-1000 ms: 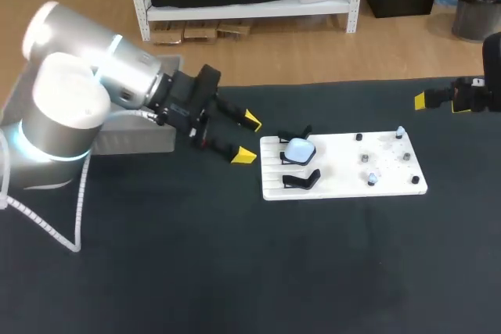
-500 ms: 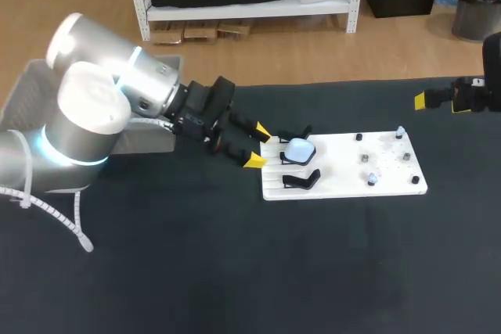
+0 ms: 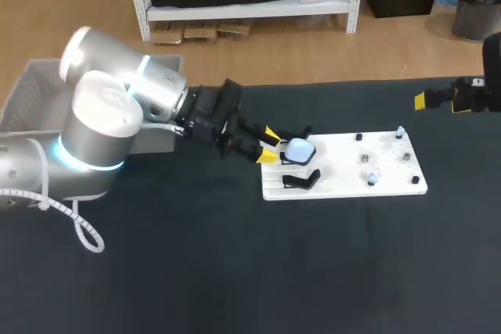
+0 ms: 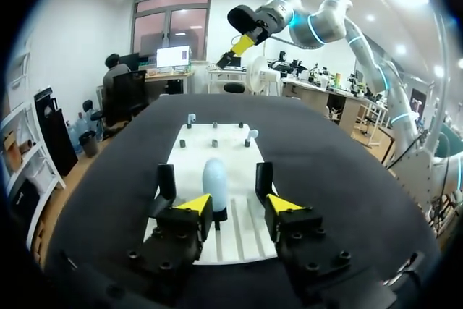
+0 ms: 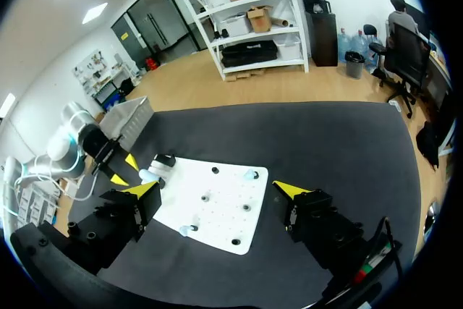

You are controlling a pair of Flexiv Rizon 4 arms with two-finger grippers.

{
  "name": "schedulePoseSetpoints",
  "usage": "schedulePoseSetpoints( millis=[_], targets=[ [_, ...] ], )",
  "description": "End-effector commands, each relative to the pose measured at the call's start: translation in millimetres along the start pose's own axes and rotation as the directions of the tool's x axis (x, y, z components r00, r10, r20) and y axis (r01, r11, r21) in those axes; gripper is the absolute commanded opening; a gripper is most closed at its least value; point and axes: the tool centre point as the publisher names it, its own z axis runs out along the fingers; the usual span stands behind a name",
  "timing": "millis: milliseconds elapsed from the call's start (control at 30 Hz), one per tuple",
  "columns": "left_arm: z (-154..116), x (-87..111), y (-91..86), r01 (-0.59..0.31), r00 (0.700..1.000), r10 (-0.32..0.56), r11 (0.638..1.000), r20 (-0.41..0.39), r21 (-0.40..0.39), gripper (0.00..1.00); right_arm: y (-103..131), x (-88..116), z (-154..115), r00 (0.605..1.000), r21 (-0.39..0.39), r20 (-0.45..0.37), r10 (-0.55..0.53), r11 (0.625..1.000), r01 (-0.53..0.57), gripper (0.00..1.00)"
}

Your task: Pick up each earbud case from the left stands, insert the matching earbuds, close the lid, and place the case in the box.

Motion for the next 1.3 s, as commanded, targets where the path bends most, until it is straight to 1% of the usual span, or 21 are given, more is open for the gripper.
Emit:
schedulePoseSetpoints(
  millis=[33,233,467,867,1300],
  targets=[
    [8,6.2,1.8,-0.001,1.0,0.0,1.0,0.017,0.004,0.46,-1,0,0,1.0,-0.003,0.0,-0.001,1.0,0.001,1.0],
    [16,10.9,10.3,0.005,0.999,-0.004,1.0,0.041,-0.025,0.47,-1,0,0,1.0,-0.003,0.0,-0.001,1.0,0.001,1.0],
    [22,15.8,21.0,0.006,0.998,-0.003,0.999,0.063,-0.039,0.46,-1,0,0,1.0,-0.003,0.0,-0.001,1.0,0.001,1.0],
    [28,13.6,28.2,0.008,0.995,-0.005,0.999,0.097,-0.031,0.45,-1,0,0,1.0,-0.003,0.0,-0.001,1.0,0.001,1.0],
    [36,7.5,32.9,-0.011,0.995,0.013,1.0,0.097,-0.018,0.42,-1,0,0,1.0,-0.003,0.0,-0.001,1.0,0.001,1.0]
  ],
)
